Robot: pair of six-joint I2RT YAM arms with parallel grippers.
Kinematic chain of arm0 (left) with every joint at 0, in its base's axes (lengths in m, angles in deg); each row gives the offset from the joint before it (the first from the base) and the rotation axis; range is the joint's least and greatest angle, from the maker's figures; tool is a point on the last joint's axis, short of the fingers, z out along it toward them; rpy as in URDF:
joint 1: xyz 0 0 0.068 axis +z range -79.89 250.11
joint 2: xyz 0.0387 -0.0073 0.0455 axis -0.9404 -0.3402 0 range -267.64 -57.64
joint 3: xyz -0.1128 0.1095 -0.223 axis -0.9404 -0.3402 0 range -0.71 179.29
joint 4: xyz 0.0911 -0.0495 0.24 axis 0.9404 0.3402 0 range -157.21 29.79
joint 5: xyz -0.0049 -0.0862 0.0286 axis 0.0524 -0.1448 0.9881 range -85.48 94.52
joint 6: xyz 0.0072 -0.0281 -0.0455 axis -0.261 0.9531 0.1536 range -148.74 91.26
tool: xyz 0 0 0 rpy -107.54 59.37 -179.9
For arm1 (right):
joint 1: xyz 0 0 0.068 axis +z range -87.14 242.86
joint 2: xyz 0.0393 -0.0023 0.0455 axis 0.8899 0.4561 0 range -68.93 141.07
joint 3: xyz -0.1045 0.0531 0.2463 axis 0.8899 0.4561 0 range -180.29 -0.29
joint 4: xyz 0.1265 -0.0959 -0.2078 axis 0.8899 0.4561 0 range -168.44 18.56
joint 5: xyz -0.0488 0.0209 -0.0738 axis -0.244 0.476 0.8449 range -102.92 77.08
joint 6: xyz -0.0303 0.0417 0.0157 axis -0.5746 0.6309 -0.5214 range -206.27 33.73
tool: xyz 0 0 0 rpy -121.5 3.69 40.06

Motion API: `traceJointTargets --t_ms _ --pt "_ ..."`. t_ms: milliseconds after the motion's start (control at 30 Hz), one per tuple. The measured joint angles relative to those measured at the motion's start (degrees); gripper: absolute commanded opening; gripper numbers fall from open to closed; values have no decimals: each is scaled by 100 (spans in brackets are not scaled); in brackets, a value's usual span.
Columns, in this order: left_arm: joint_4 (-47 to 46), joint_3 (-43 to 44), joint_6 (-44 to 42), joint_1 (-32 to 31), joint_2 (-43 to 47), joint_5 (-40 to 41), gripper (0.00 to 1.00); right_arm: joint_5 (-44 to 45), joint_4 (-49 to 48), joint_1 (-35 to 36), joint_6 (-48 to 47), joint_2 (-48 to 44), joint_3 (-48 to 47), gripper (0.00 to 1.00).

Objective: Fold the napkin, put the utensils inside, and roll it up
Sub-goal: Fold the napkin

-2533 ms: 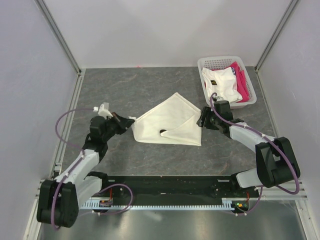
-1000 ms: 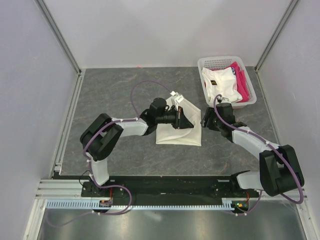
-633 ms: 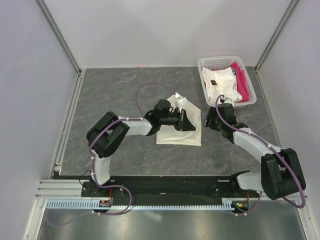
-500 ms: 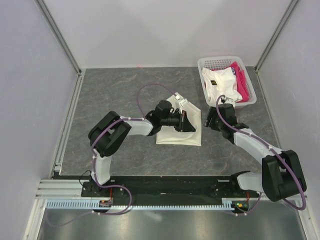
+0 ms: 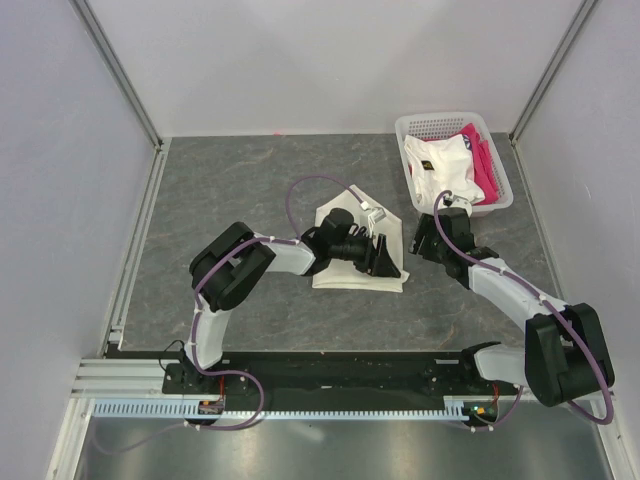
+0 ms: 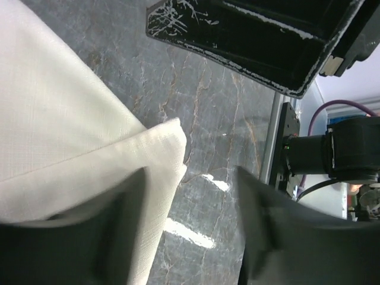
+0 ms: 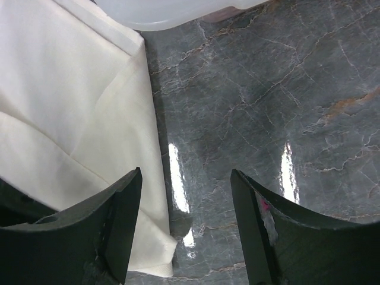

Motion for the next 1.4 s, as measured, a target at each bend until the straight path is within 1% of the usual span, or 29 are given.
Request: traceJointTargets --t_ms 33,67,200,267,333,400,533,633,767,933,967,1133,1267,1400 --pt "11 2 -9 -4 0 -15 89 -2 15 -2 0 -13 0 70" --pt "9 9 -13 -7 0 -20 90 -13 35 -2 0 -37 0 70" --pt "149 11 -22 0 101 42 93 -109 127 -7 -4 -162 0 70" --pt "229 -48 -26 42 289 144 93 -232 166 -7 -24 -190 2 70" --pt "280 -310 -26 116 697 293 93 -374 186 -7 -59 -192 35 70" --pt "339 -686 -26 264 1292 522 90 -566 201 -9 -92 -186 116 70" --pt "855 -1128 -26 592 2214 1224 88 -918 216 -15 -109 -94 326 68" --pt "1246 -1574 -20 782 2761 1808 86 -1217 205 -17 -63 48 463 68" --pt "1668 -2288 48 935 3263 2153 84 -1471 74 -17 74 223 577 65" --pt "2050 -3014 302 1403 3600 2347 81 -1598 -146 -28 221 258 656 60" --pt "2100 -3088 334 1460 3652 2406 81 -1613 -184 -33 243 245 680 58" --pt "2140 -3228 437 1482 3836 2422 78 -1773 -278 -33 352 175 822 49" --pt "2107 -3335 555 1486 3838 2378 72 -1908 -275 -31 457 96 935 41" --pt "2026 -3517 754 1486 3836 2210 72 -2004 -254 -26 520 48 1001 40"
